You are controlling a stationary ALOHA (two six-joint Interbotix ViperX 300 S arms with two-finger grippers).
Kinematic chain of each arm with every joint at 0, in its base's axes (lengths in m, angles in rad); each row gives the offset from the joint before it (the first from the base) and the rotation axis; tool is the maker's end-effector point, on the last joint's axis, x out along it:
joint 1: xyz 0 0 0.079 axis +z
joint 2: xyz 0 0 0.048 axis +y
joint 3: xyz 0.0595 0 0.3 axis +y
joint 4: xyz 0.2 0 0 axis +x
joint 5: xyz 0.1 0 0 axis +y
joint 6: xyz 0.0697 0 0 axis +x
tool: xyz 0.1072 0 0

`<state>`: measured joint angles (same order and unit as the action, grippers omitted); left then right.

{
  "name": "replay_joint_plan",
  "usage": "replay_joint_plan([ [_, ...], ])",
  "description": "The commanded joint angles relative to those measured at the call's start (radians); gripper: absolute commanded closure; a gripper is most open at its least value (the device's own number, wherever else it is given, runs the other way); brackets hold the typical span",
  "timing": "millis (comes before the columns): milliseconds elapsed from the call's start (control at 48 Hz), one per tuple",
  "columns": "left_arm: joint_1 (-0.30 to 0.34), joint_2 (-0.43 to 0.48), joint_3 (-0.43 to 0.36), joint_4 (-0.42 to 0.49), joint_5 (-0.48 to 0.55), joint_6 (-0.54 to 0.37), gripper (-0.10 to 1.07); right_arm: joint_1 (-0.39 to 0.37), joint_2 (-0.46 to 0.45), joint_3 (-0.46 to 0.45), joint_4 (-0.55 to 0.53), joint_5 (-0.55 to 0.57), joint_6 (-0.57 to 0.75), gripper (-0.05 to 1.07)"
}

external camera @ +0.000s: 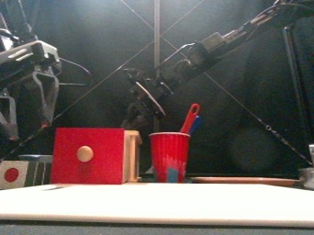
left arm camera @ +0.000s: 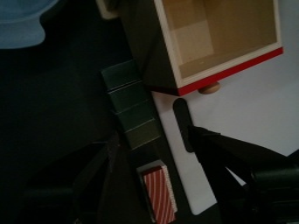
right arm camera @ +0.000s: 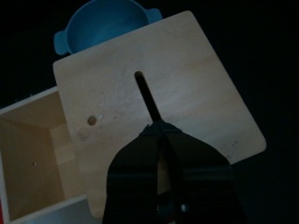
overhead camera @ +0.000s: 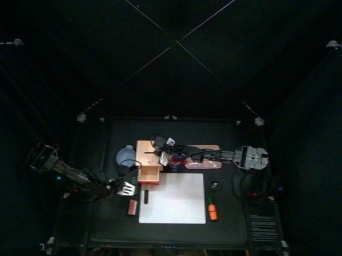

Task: Break apart sushi roll

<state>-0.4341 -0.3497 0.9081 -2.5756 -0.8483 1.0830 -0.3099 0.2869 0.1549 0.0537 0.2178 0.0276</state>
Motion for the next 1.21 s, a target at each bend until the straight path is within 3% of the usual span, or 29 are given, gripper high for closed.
replay_joint_plan([
  [0,0.000,0.017,-0.011,-0.005,-0.003,-0.006,0.01,-0.002,-0.028,-0.025,0.002,-0.003,0.000,0.97],
  [708,0.014,0.196,-0.063,0.002,0.006,-0.051,0.01,-0.002,-0.018,-0.028,0.002,-0.003,-0.002,0.97],
  [1188,0.040,0.261,-0.071,0.018,0.008,-0.121,0.02,-0.002,-0.011,-0.034,0.002,-0.005,-0.002,0.97],
])
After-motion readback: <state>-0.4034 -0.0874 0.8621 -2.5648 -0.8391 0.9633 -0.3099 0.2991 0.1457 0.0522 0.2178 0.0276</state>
